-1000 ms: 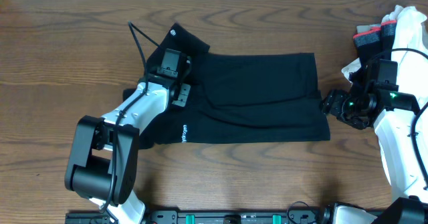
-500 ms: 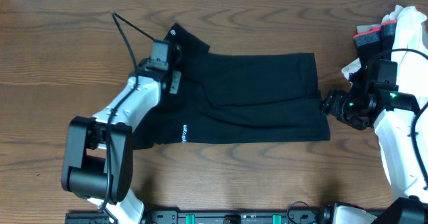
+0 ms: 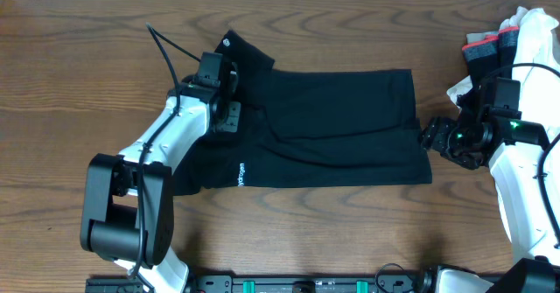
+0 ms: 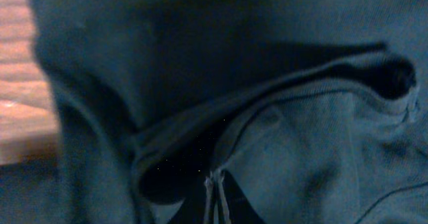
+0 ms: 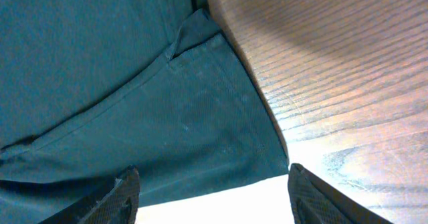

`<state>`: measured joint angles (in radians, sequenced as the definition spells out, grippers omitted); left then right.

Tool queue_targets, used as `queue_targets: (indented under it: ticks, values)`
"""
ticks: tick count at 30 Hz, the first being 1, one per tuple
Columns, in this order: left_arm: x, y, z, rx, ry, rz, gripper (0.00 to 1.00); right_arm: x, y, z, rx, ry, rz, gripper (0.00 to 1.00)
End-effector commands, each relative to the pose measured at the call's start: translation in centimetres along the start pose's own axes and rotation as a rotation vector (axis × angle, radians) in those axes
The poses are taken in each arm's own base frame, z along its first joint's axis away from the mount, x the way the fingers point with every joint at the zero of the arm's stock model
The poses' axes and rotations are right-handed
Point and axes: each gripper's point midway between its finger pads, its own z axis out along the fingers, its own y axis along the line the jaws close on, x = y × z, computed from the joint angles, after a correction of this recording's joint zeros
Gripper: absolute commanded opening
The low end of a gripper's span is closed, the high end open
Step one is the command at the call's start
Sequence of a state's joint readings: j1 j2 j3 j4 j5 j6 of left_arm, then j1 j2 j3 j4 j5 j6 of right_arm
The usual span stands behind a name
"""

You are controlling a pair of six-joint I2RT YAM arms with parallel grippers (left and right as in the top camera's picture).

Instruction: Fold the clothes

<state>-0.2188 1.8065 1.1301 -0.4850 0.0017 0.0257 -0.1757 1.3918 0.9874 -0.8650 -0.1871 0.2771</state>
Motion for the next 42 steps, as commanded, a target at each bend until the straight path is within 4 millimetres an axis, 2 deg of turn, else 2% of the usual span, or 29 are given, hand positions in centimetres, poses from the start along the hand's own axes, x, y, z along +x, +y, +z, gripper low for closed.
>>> queue_targets:
  ticks: [1,5,8,10,13,15,17,19,21,25,28,34,37,39,42]
  values:
    - [0.2,-0.6,1.3,0.033,-0.023,0.026,0.07,-0.4,0.0,-0.3,-0.007,-0.014,0.004,0.69]
    - [-1.1,-0.6,2.3,0.028,-0.074,0.051,0.06,-0.4,0.0,-0.3,-0.007,-0.013,0.005,0.69]
    - [-2.3,0.8,2.8,-0.037,-0.118,0.037,0.07,-0.3,0.0,-0.3,-0.007,-0.012,0.005,0.69]
    - [-3.4,1.7,2.2,-0.070,-0.154,0.023,0.07,-0.2,0.0,-0.3,-0.005,-0.008,0.005,0.69]
    - [-5.9,3.0,0.0,-0.089,-0.206,-0.004,0.07,0.0,-0.1,-0.3,-0.002,0.001,0.007,0.69]
    - [-7.5,3.7,-2.4,-0.093,-0.237,-0.038,0.08,0.1,-0.1,-0.3,-0.002,0.004,0.007,0.69]
    - [-8.5,4.2,-4.7,-0.094,-0.250,-0.063,0.15,0.1,-0.1,-0.3,-0.001,0.004,0.007,0.70]
    - [-8.5,4.5,-7.1,-0.095,-0.235,-0.079,0.29,0.2,-0.2,-0.3,0.000,0.008,0.008,0.71]
    - [-7.1,4.5,-9.1,-0.091,-0.183,-0.117,0.38,0.5,-0.2,-0.3,0.003,0.021,0.005,0.72]
    - [-2.9,3.8,-11.0,-0.058,-0.047,-0.186,0.44,1.0,-0.4,-0.4,0.009,0.041,-0.009,0.73]
    - [0.9,3.8,-11.5,-0.073,0.093,-0.306,0.43,1.3,-0.5,-0.4,0.011,0.054,-0.022,0.74]
    - [7.2,5.4,-10.4,-0.145,0.306,-0.565,0.43,1.9,-0.6,-0.4,0.017,0.079,-0.024,0.74]
    - [10.1,6.6,-9.4,-0.162,0.383,-0.639,0.30,2.1,-0.7,-0.4,0.020,0.086,-0.022,0.75]
    - [11.4,6.8,-8.8,-0.129,0.426,-0.690,0.25,2.1,-0.7,-0.4,0.020,0.088,-0.026,0.75]
    - [12.4,7.0,-8.0,-0.082,0.449,-0.746,0.25,2.1,-0.7,-0.4,0.019,0.086,-0.030,0.75]
